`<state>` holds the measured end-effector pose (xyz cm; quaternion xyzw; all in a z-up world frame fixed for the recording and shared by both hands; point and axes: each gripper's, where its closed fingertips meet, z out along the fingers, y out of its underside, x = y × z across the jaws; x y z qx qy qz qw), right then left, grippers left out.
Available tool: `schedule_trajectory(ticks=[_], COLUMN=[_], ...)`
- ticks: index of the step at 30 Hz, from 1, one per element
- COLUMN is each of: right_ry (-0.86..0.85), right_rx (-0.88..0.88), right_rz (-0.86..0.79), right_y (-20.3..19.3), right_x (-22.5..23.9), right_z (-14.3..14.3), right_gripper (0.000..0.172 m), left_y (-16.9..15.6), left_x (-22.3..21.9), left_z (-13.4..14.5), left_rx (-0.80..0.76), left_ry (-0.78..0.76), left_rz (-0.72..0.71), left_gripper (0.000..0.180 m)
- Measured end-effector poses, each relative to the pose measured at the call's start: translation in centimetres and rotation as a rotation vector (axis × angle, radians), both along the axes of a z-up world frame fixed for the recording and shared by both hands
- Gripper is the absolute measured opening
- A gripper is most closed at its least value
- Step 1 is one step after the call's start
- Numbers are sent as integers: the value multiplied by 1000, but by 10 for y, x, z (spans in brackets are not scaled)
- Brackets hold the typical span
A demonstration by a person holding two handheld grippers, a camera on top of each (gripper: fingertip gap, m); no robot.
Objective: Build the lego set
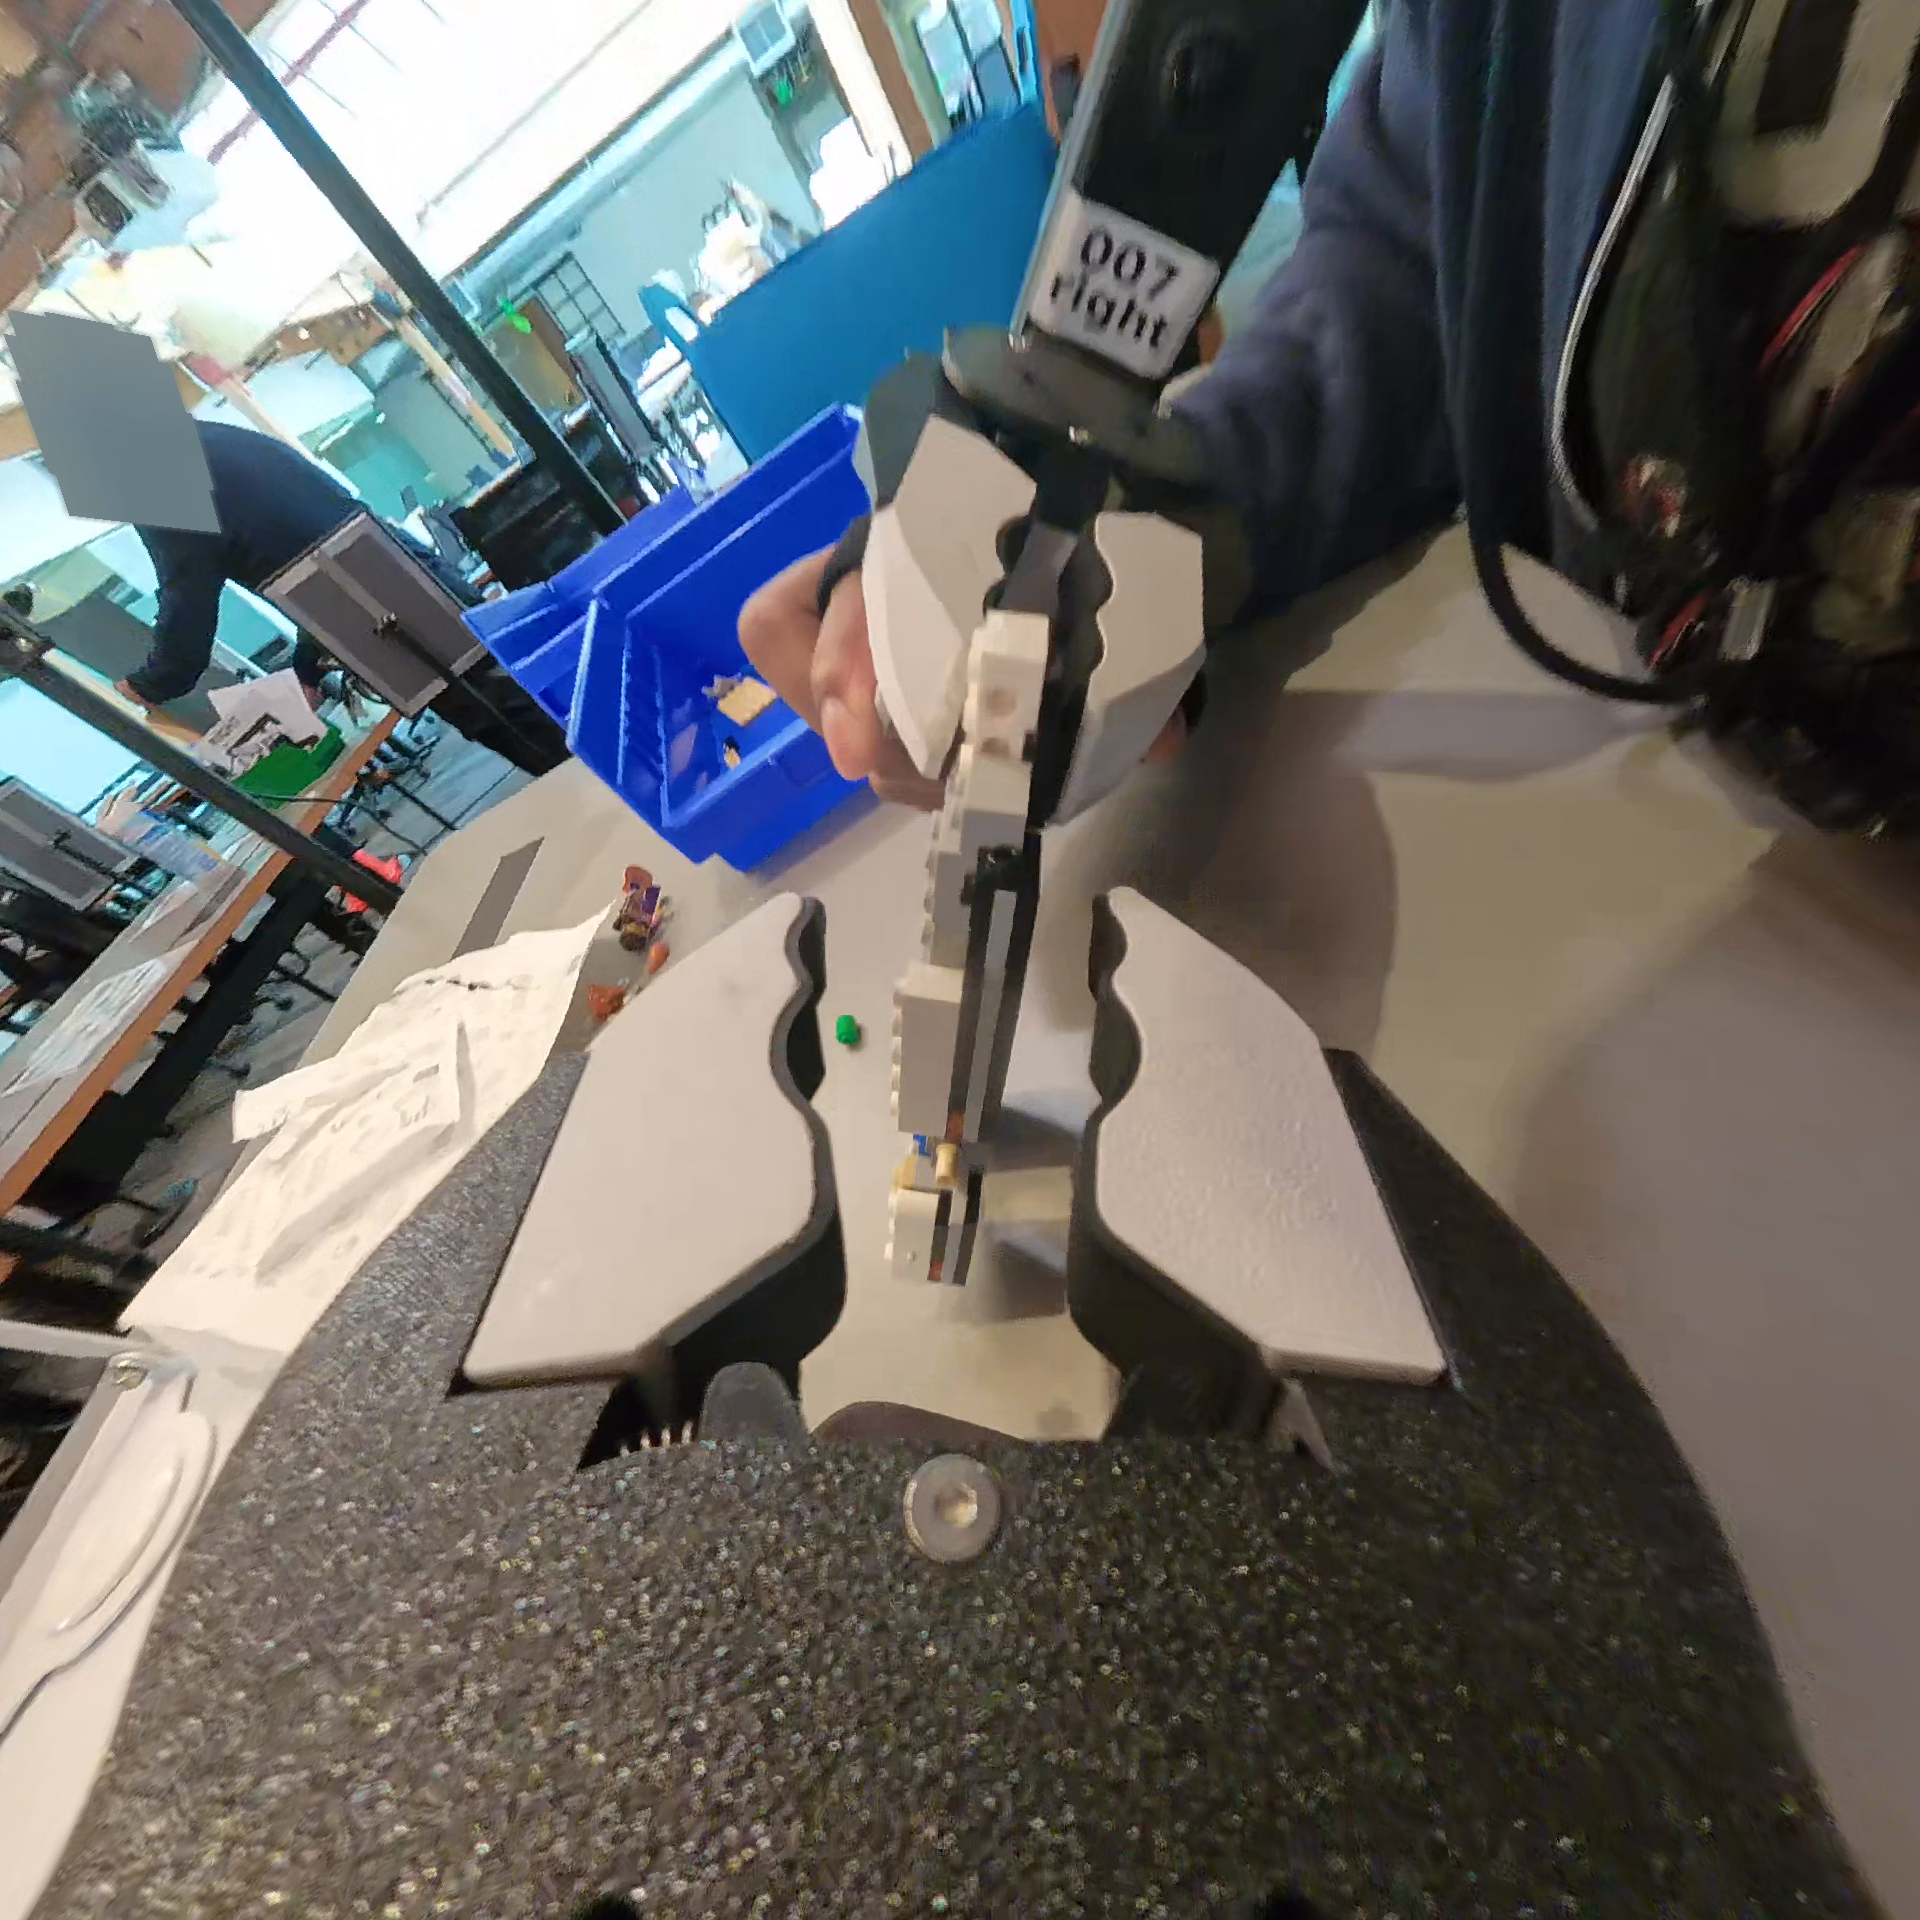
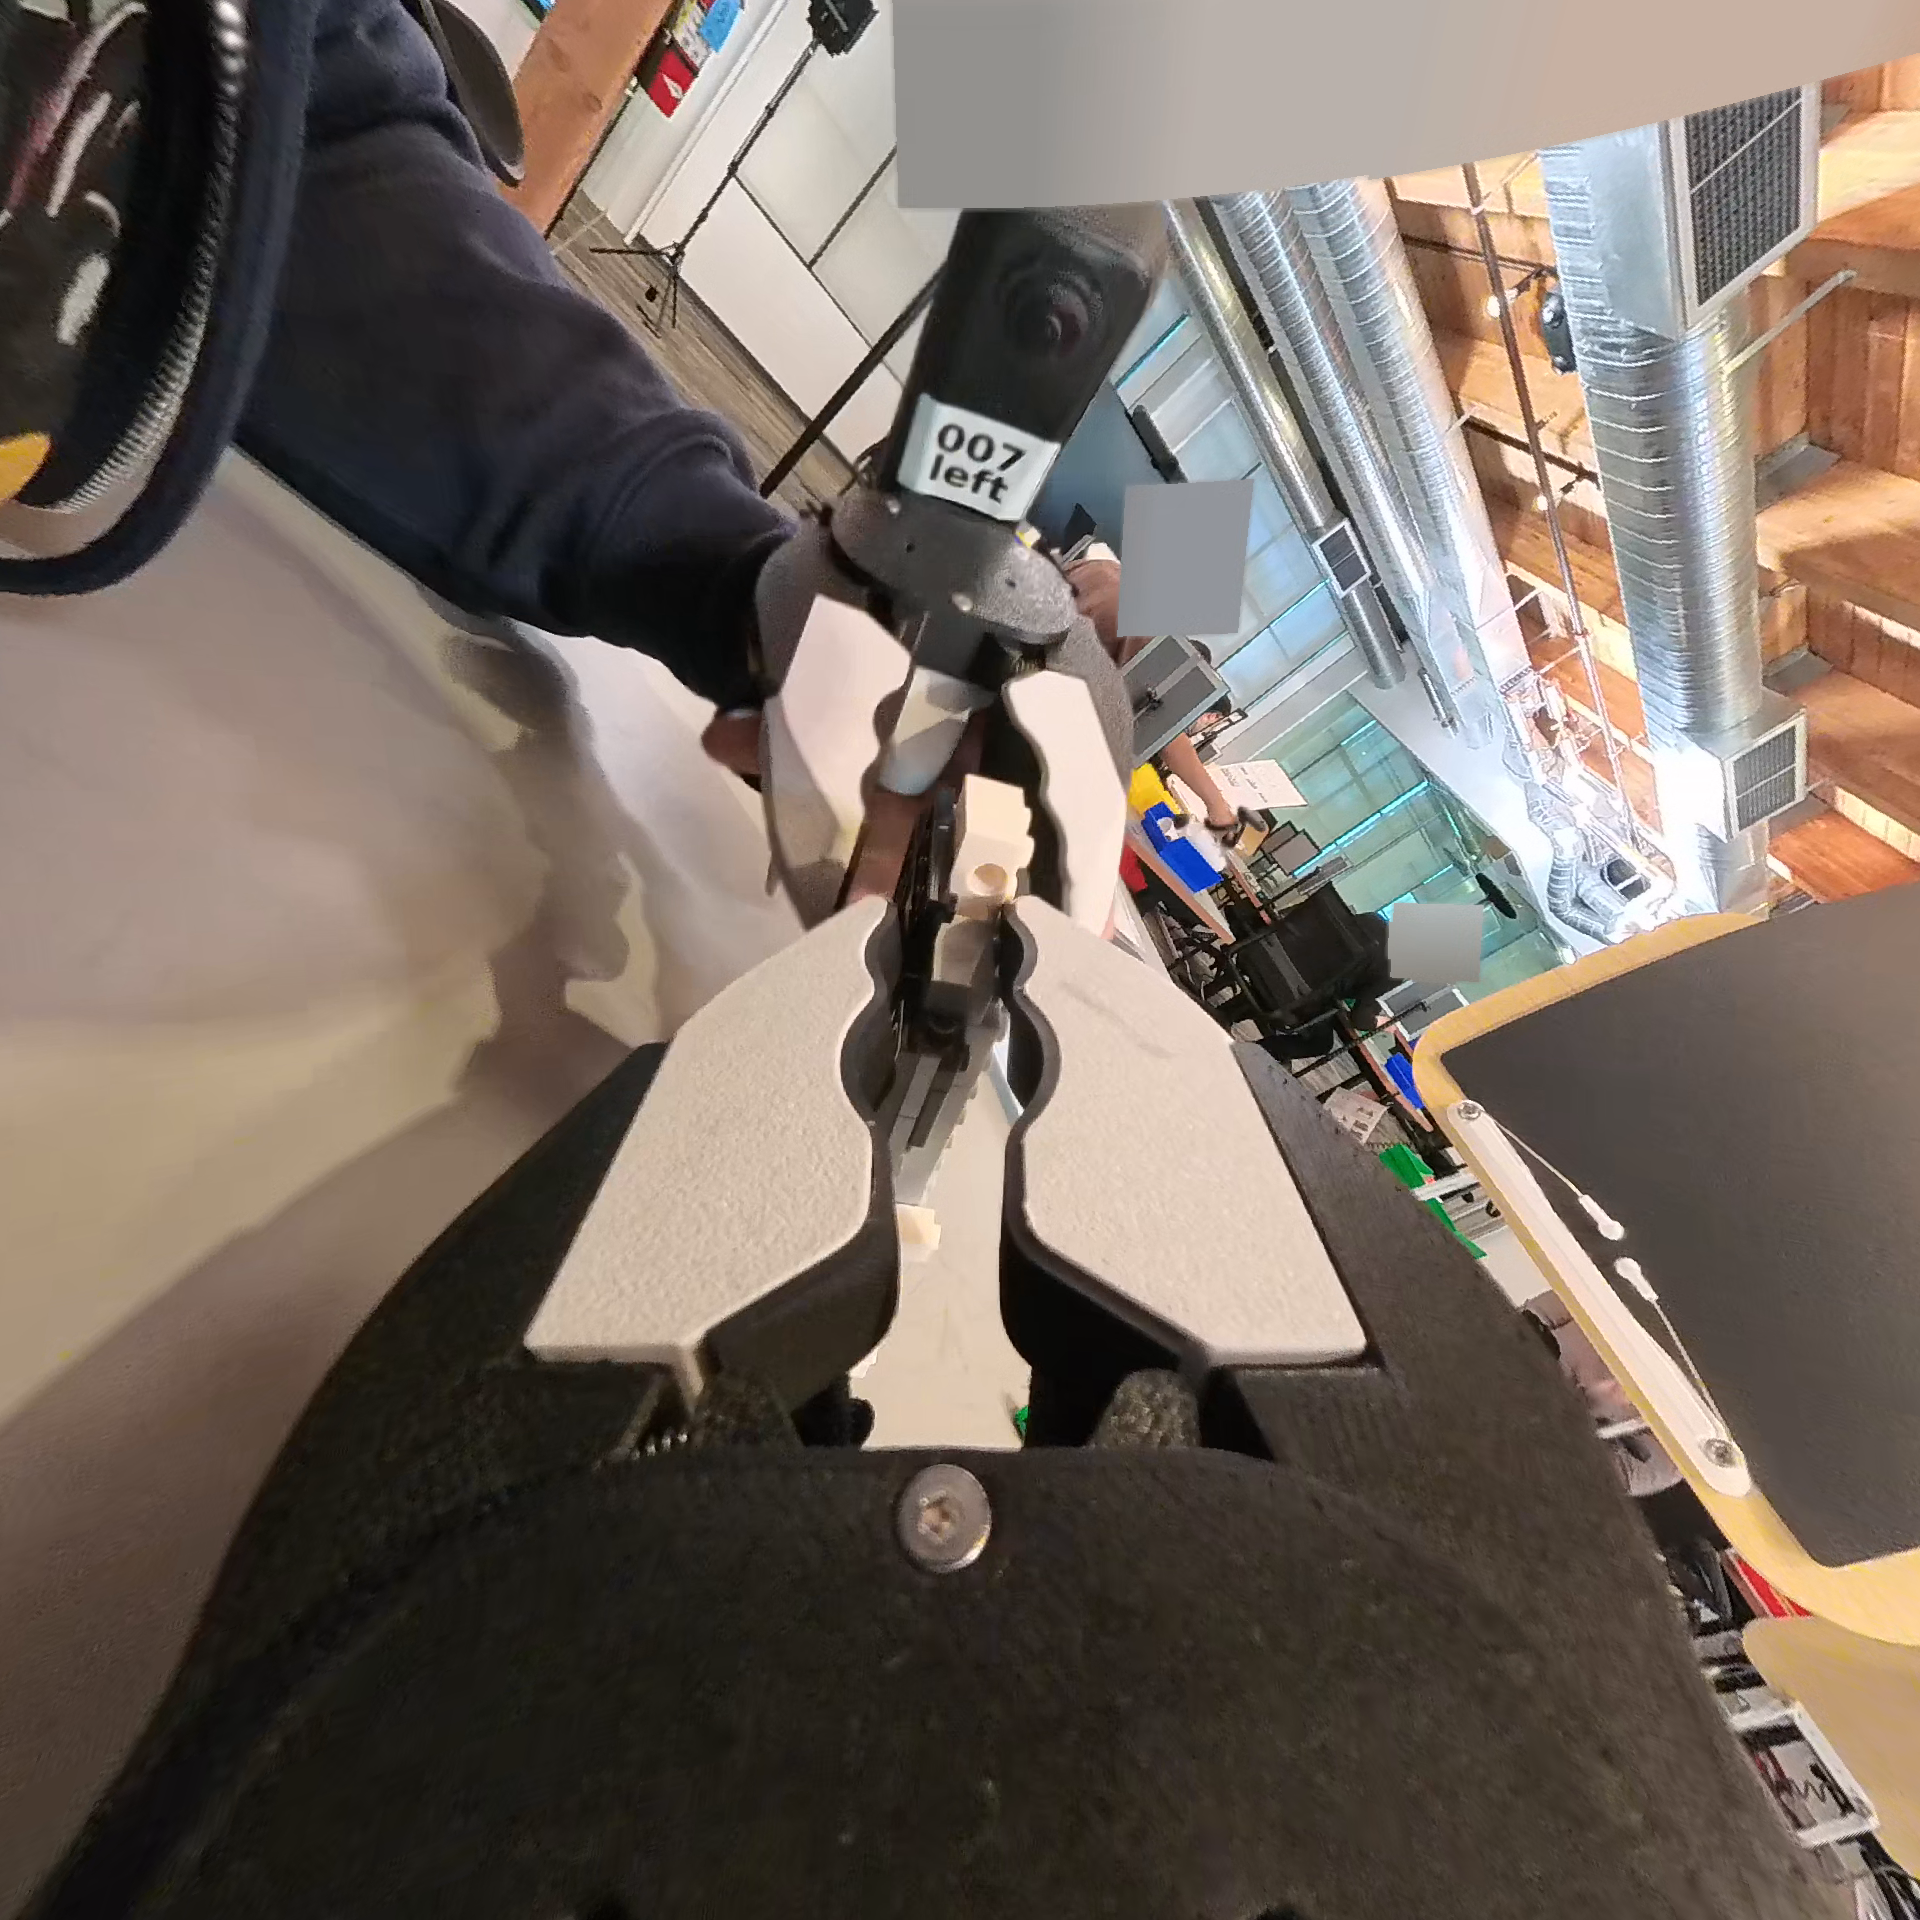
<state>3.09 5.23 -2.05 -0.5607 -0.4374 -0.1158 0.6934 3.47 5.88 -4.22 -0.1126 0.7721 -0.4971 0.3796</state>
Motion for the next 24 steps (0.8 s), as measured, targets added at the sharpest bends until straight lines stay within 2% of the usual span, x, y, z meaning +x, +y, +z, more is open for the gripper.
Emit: schedule_trajectory(ticks=[5,8,13,18,24], right_ry=[-7,-30,-87,-111,-120], right_rx=[12,14,28,25,-2], right_rz=[25,18,-37,-127,-217], right_y=[0,2,7,12,21], right_x=[-7,-9,-3,19,38], right_z=[-2,-6,-14,-19,-28], right_gripper=[17,17,24,32,32], left_y=[-3,-2,7,31,64], left_x=[11,17,24,38,51], left_z=[-18,-24,-31,-34,-19], left_rx=[130,201,277,453,734], left_ry=[-58,-116,-187,-310,-534], left_rz=[59,100,163,331,569], left_gripper=[44,27,25,25,25])
